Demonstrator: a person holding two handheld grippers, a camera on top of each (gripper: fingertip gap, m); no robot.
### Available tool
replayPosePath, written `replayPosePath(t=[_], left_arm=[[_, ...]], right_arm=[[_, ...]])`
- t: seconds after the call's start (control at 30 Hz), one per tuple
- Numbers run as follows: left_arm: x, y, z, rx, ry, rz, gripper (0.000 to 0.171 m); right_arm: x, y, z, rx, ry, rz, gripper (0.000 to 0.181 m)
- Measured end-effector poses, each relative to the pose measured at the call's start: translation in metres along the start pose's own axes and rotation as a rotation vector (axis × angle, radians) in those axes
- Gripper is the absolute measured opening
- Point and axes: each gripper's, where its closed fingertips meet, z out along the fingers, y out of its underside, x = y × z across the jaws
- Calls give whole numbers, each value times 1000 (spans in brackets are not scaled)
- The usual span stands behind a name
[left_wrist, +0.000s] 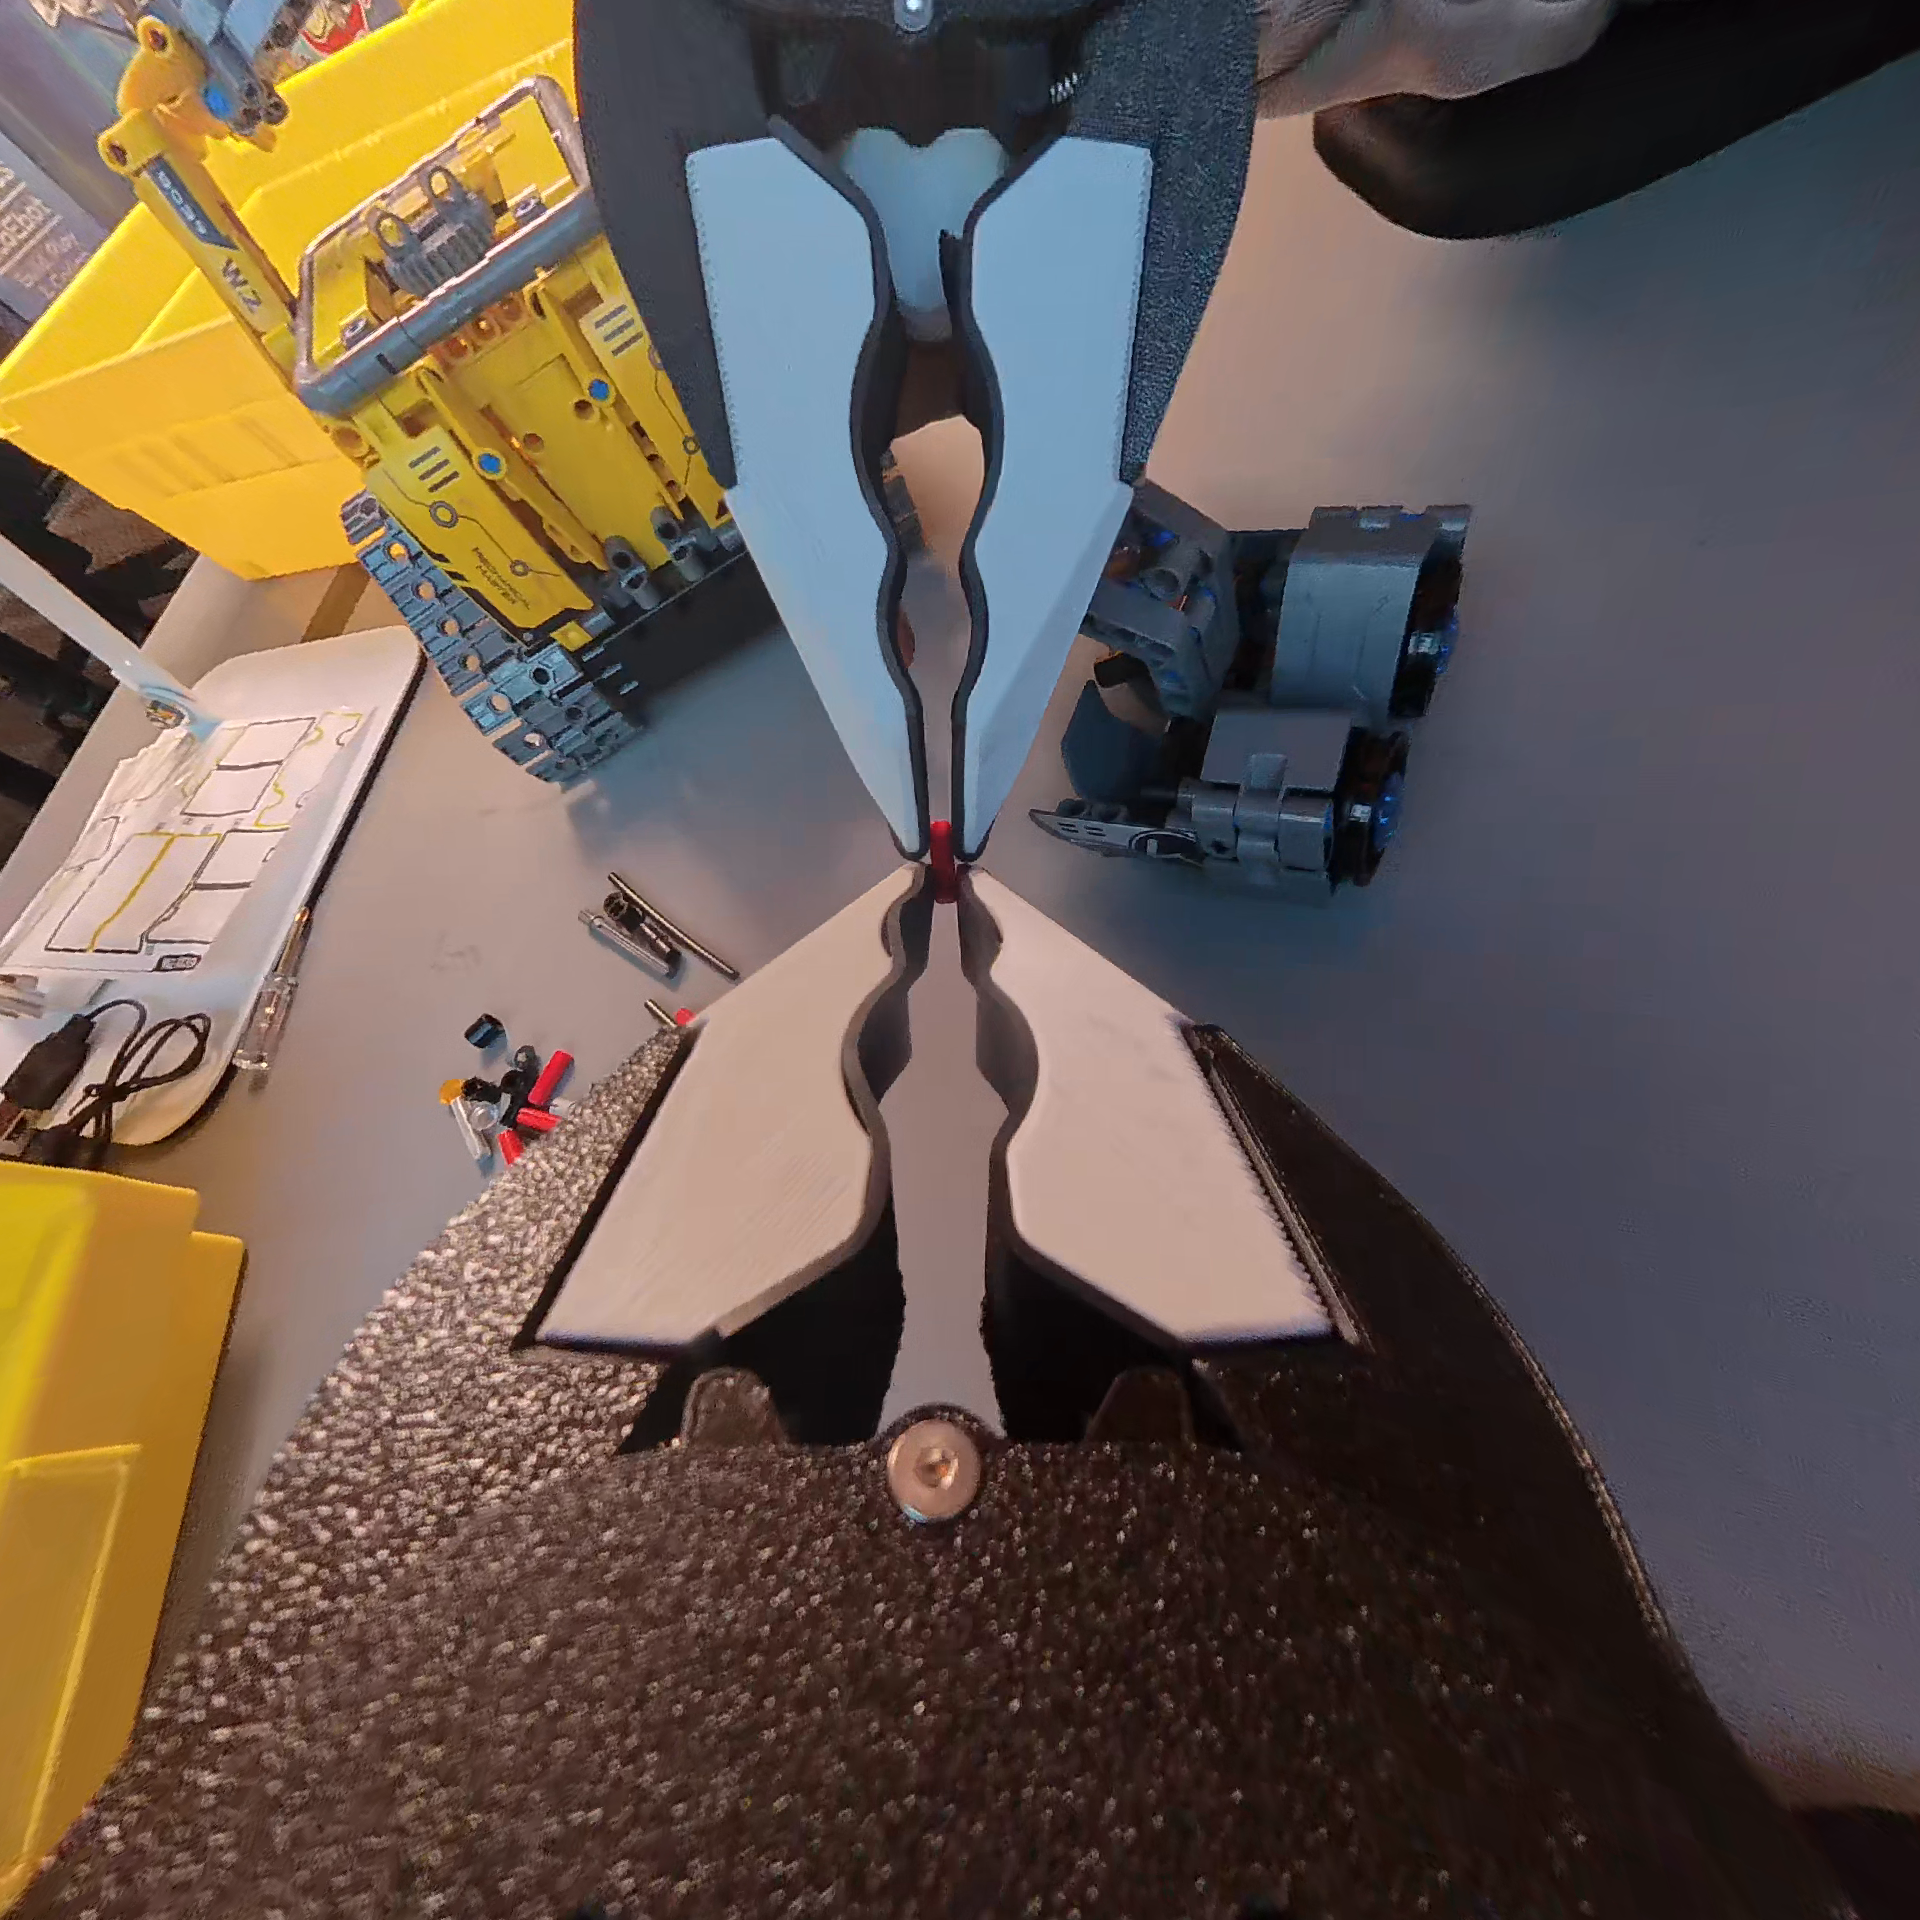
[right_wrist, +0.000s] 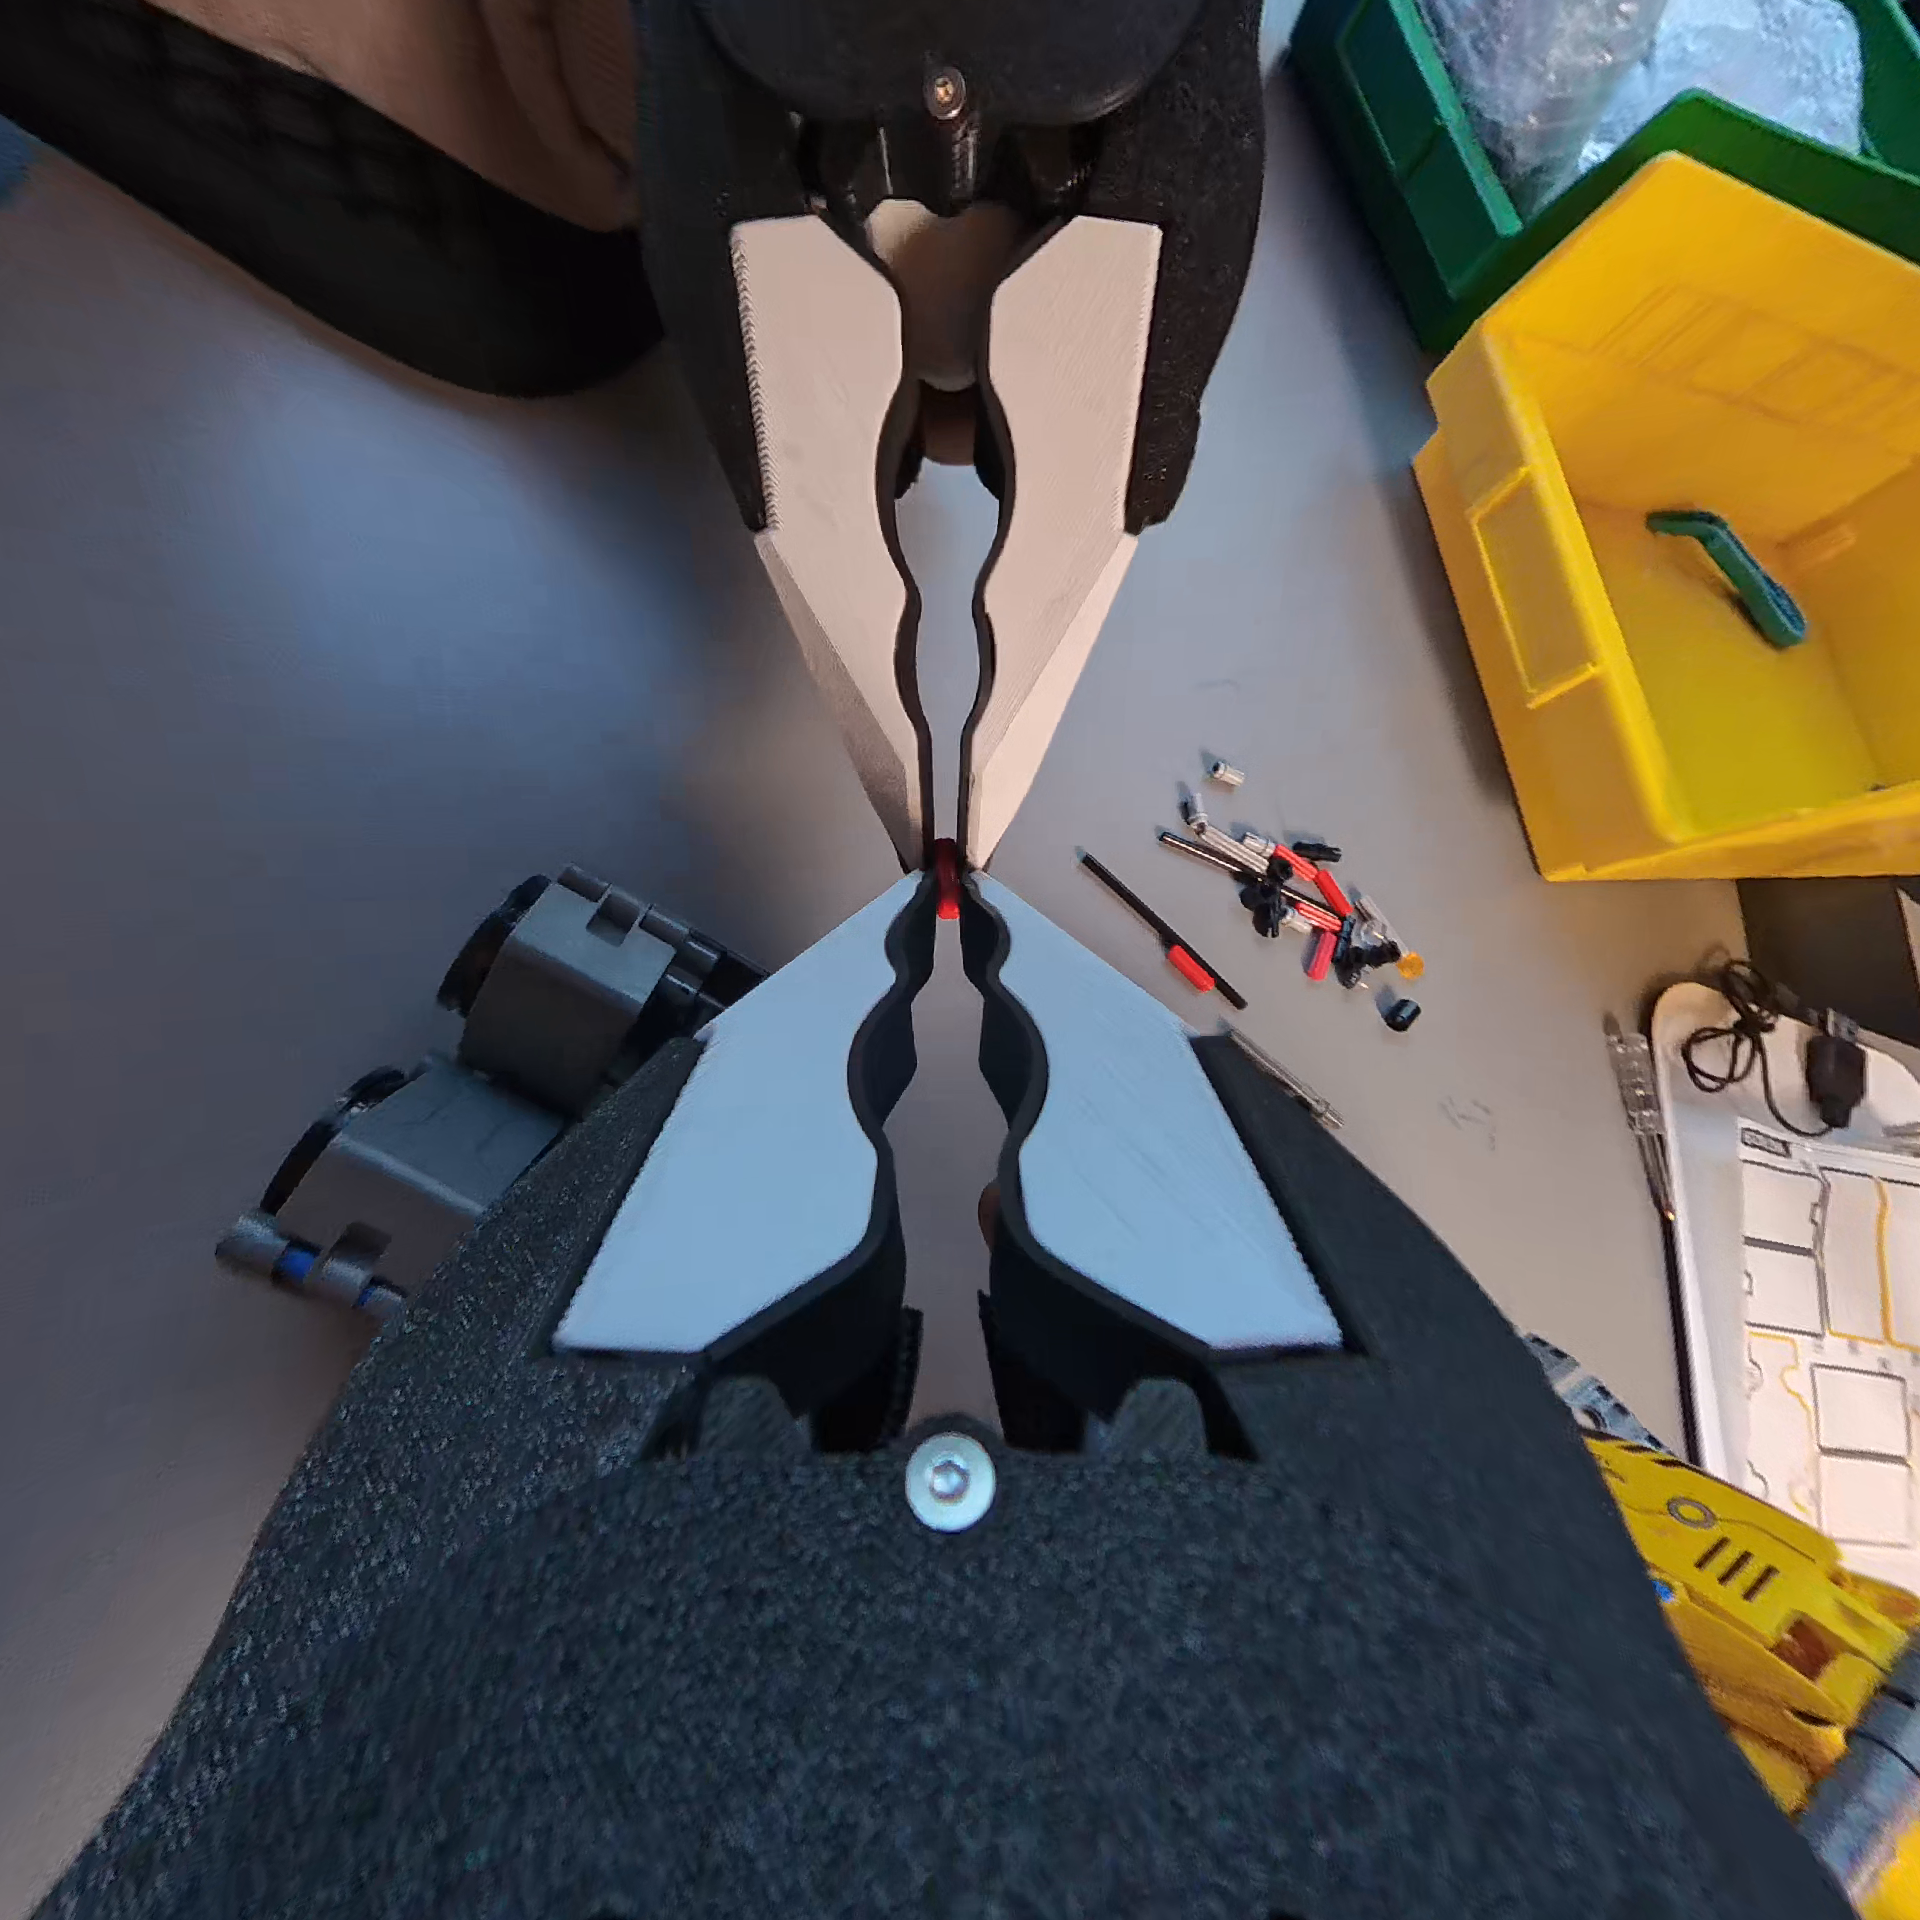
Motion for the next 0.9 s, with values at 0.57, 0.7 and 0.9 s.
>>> replayPosePath(t=[0.57, 0.7, 0.9], left_arm=[[-98, 62, 13, -186, -344, -349, 39], [-92, 35, 11, -79, -332, -352, 45], [-54, -10, 8, 137, -158, -431, 44]], right_arm=[[-38, 90, -81, -129, 72, 339, 31], [-45, 107, -64, -227, 95, 315, 21], [-21, 46, -104, 322, 37, 512, 15]])
